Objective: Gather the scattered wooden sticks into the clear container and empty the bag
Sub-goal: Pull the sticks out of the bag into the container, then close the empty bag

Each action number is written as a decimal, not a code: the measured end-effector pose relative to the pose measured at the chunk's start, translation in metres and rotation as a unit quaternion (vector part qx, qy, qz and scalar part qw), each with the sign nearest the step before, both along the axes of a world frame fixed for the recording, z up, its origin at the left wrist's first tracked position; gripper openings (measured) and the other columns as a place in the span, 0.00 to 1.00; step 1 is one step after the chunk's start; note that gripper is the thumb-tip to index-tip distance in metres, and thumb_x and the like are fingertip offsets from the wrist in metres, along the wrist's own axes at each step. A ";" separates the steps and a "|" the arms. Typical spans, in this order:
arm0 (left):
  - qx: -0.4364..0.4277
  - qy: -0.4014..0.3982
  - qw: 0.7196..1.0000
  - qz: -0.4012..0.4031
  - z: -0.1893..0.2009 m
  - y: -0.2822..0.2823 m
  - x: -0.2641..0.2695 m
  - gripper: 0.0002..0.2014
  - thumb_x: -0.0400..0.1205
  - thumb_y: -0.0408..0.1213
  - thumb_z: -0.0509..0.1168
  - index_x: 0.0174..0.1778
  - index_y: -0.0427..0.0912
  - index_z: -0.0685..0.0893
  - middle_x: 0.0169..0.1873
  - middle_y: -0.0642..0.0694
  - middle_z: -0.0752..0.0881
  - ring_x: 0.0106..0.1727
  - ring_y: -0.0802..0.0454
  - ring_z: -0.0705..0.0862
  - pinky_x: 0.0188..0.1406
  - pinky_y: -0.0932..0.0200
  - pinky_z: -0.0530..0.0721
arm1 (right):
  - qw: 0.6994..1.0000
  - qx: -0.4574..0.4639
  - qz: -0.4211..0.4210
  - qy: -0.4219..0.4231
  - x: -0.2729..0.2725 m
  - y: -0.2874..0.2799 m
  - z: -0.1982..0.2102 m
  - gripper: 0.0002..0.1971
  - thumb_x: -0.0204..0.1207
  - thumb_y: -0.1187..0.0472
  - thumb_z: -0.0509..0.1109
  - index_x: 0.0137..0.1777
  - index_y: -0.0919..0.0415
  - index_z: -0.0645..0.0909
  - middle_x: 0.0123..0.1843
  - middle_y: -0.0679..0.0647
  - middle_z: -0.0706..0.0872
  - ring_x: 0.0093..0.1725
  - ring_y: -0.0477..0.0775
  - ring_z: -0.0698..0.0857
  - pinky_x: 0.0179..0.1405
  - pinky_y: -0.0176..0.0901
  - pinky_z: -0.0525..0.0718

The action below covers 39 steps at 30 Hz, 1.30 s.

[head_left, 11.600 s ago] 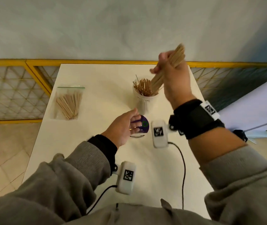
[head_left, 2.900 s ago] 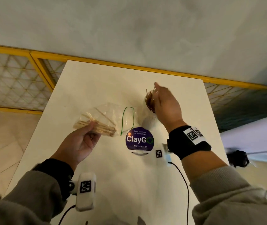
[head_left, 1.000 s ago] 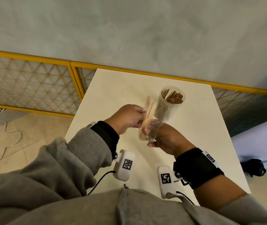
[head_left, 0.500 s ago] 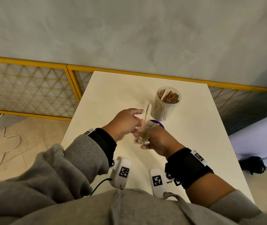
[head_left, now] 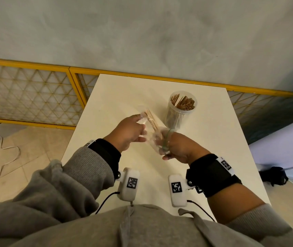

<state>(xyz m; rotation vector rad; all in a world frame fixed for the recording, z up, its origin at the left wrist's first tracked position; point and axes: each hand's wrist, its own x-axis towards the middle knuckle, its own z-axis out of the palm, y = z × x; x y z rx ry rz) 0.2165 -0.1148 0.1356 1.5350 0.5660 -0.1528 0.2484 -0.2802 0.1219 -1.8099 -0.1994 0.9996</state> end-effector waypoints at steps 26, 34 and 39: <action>0.281 0.119 0.947 -0.099 -0.092 0.068 -0.013 0.12 0.83 0.42 0.61 0.42 0.37 0.81 0.36 0.40 0.84 0.37 0.43 0.81 0.34 0.55 0.73 | 0.618 -0.582 0.254 -0.463 0.177 -0.001 0.047 0.13 0.82 0.61 0.57 0.48 0.61 0.84 0.48 0.55 0.85 0.51 0.60 0.85 0.39 0.46 0.75; 0.399 -0.072 0.913 -0.039 -0.109 0.080 -0.006 0.04 0.80 0.31 0.64 0.46 0.42 0.83 0.43 0.47 0.81 0.42 0.50 0.79 0.45 0.61 0.72 | 0.769 -0.439 0.217 -0.410 0.207 0.017 -0.006 0.20 0.82 0.57 0.59 0.73 0.61 0.74 0.72 0.61 0.77 0.70 0.64 0.76 0.69 0.52 0.73; 0.444 -0.152 0.881 -0.063 -0.130 0.088 -0.002 0.12 0.78 0.23 0.61 0.54 0.39 0.82 0.52 0.45 0.81 0.52 0.49 0.81 0.50 0.60 0.76 | 0.830 -0.240 -0.034 -0.502 0.196 -0.024 0.002 0.20 0.80 0.60 0.62 0.72 0.55 0.76 0.72 0.55 0.78 0.73 0.57 0.74 0.75 0.48 0.70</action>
